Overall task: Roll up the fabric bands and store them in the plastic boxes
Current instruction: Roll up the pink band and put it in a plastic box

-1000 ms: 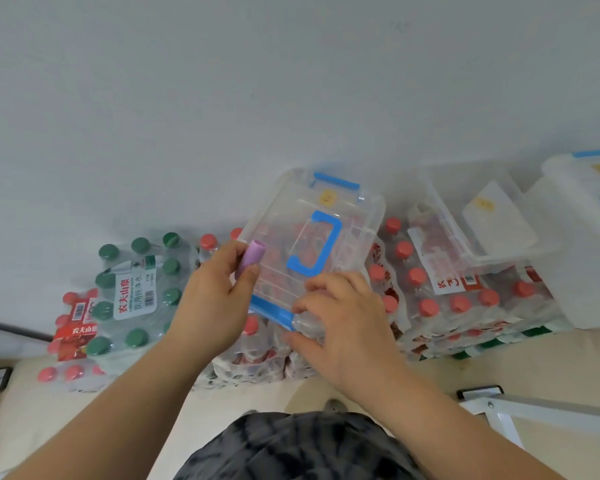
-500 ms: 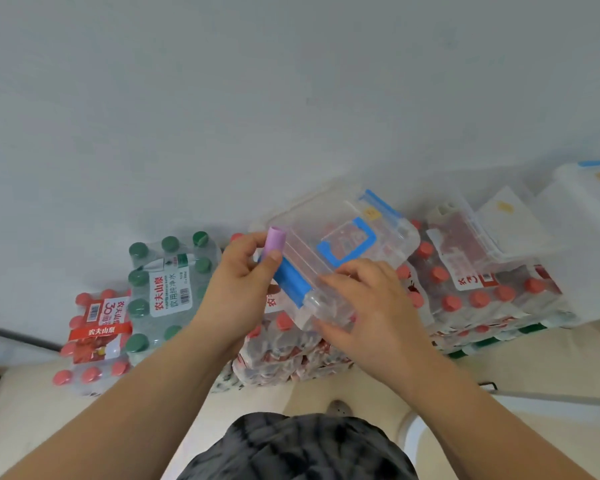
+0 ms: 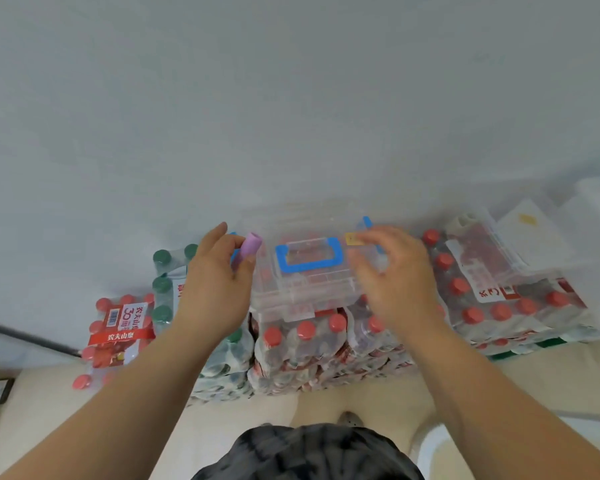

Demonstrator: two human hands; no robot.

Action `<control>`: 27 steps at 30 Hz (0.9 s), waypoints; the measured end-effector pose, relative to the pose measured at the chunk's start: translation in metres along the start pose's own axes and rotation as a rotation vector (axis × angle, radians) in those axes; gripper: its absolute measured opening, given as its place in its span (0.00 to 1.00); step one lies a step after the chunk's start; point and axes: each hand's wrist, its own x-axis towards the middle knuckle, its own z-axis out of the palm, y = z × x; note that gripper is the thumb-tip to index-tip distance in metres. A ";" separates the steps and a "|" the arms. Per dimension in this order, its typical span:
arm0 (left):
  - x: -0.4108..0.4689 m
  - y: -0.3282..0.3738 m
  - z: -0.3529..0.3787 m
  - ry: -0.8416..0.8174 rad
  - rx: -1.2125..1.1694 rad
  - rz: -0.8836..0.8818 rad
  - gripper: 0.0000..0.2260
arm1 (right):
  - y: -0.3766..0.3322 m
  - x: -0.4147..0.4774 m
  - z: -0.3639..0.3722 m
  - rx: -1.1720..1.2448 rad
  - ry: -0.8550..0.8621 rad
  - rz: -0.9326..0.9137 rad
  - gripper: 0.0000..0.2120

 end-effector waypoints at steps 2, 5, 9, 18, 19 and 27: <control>-0.004 0.005 0.006 0.038 0.118 0.138 0.15 | 0.027 0.019 -0.008 -0.026 0.002 0.178 0.16; -0.007 0.008 0.023 -0.018 0.251 0.258 0.13 | 0.051 0.032 -0.007 0.066 -0.115 0.362 0.13; -0.010 0.002 0.043 -0.066 0.438 0.212 0.14 | 0.058 0.039 0.003 0.066 -0.080 0.351 0.11; -0.013 0.000 0.051 0.010 0.529 0.160 0.18 | 0.073 0.054 0.011 0.085 -0.180 0.266 0.16; -0.014 0.001 0.051 0.019 0.524 0.146 0.18 | 0.077 0.054 0.011 0.127 -0.195 0.324 0.18; -0.017 0.007 0.048 0.050 0.368 0.128 0.14 | 0.090 0.048 0.019 0.273 -0.113 0.394 0.12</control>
